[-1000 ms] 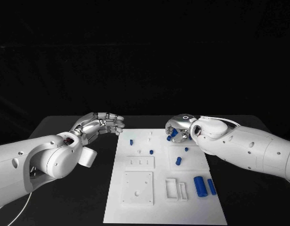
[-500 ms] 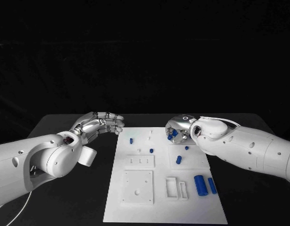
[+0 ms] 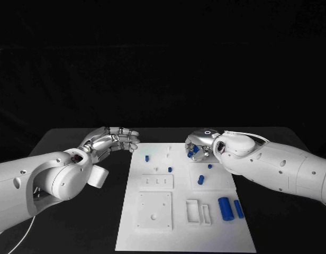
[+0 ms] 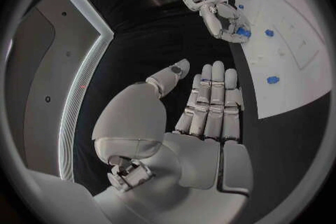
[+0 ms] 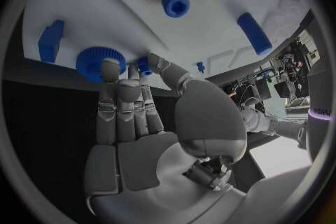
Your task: Assemble the parts on the task board
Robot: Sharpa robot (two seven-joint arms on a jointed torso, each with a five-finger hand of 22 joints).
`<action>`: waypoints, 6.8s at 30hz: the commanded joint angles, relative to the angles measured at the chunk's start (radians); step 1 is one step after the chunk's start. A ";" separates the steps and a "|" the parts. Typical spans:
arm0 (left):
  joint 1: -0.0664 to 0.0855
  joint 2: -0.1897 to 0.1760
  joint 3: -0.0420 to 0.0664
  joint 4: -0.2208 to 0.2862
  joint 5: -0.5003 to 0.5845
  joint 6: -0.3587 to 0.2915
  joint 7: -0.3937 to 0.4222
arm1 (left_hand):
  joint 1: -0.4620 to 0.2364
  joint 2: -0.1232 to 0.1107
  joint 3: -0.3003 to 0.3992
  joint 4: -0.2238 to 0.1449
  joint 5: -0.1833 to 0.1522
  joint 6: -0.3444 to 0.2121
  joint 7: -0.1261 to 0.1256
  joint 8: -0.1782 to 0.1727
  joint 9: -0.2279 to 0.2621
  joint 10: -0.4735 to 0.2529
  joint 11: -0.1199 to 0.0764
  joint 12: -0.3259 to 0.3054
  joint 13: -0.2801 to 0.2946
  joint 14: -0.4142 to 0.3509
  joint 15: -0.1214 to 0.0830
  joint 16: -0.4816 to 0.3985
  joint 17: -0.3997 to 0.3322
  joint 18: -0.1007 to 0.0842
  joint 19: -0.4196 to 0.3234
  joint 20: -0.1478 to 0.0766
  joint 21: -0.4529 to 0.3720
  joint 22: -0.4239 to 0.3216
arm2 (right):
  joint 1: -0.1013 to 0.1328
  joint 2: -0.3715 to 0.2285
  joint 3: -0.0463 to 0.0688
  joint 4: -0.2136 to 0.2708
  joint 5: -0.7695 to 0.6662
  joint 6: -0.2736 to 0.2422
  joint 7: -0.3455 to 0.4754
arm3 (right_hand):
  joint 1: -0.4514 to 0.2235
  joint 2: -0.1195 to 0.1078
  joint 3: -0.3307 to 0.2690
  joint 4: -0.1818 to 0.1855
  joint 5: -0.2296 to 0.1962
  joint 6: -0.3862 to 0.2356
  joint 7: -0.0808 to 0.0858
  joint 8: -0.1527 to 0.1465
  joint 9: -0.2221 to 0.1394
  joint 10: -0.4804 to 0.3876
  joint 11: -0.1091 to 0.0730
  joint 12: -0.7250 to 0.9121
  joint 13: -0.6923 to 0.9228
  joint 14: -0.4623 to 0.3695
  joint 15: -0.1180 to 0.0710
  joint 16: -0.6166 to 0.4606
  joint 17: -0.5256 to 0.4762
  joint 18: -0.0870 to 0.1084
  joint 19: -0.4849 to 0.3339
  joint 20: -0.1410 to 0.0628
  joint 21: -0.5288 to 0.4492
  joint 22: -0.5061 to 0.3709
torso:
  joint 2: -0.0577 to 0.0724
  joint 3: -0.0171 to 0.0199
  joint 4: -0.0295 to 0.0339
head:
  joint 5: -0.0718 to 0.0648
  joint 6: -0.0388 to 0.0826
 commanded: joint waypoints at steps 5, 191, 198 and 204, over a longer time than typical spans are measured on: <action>0.002 0.004 0.001 -0.003 -0.001 0.018 0.000 | -0.005 -0.001 -0.001 0.000 -0.006 0.005 0.002 -0.007 -0.001 0.002 0.005 -0.007 -0.002 0.000 0.001 -0.004 0.002 0.011 -0.002 -0.003 0.003 0.001 | -0.005 -0.003 -0.003 0.021 -0.007 -0.061 -0.042 | -0.007 0.001 0.078 0.010 -0.065 0.032 -0.011 0.016 0.023 0.057 -0.004 0.010 0.026 -0.007 -0.021 0.016 -0.008 0.029 0.014 0.001 0.014 0.019 | 0.003 0.0000 0.0008 | 0.001 0.003; 0.026 0.015 -0.002 -0.033 -0.033 0.054 -0.021 | -0.021 -0.016 -0.028 -0.002 0.010 -0.006 0.011 -0.016 -0.007 -0.002 0.011 -0.026 -0.008 -0.009 0.007 -0.024 0.015 0.009 -0.015 0.002 -0.002 0.003 | -0.019 -0.038 0.080 -0.064 0.319 0.090 -0.084 | -0.069 -0.040 -0.116 0.000 0.051 -0.125 0.026 -0.098 0.013 -0.153 -0.017 1.131 1.005 -0.041 -0.032 0.191 0.169 0.029 0.046 -0.051 0.197 0.024 | 0.015 0.0112 -0.0129 | -0.008 0.027; 0.026 0.015 -0.002 -0.033 -0.033 0.055 -0.023 | -0.020 -0.016 -0.028 -0.002 0.010 -0.007 0.011 -0.016 -0.007 -0.002 0.011 -0.026 -0.008 -0.009 0.007 -0.024 0.016 0.009 -0.015 0.002 -0.003 0.003 | -0.019 -0.037 0.080 -0.065 0.288 0.095 -0.090 | -0.076 -0.040 -0.119 0.000 0.058 -0.124 0.026 -0.098 0.012 -0.151 -0.018 1.134 1.005 -0.040 -0.033 0.190 0.173 0.029 0.044 -0.052 0.202 0.023 | 0.015 0.0104 -0.0128 | -0.008 0.027; 0.026 0.016 -0.002 -0.033 -0.033 0.054 -0.024 | -0.020 -0.016 -0.029 -0.002 0.010 -0.007 0.011 -0.016 -0.008 -0.002 0.011 -0.026 -0.008 -0.009 0.007 -0.024 0.016 0.009 -0.015 0.002 -0.003 0.003 | -0.019 -0.032 0.079 -0.065 0.262 0.107 -0.097 | -0.078 -0.042 -0.120 0.000 0.064 -0.125 0.025 -0.099 0.011 -0.150 -0.018 1.136 1.006 -0.040 -0.033 0.189 0.175 0.029 0.043 -0.052 0.205 0.023 | 0.016 0.0108 -0.0129 | -0.010 0.026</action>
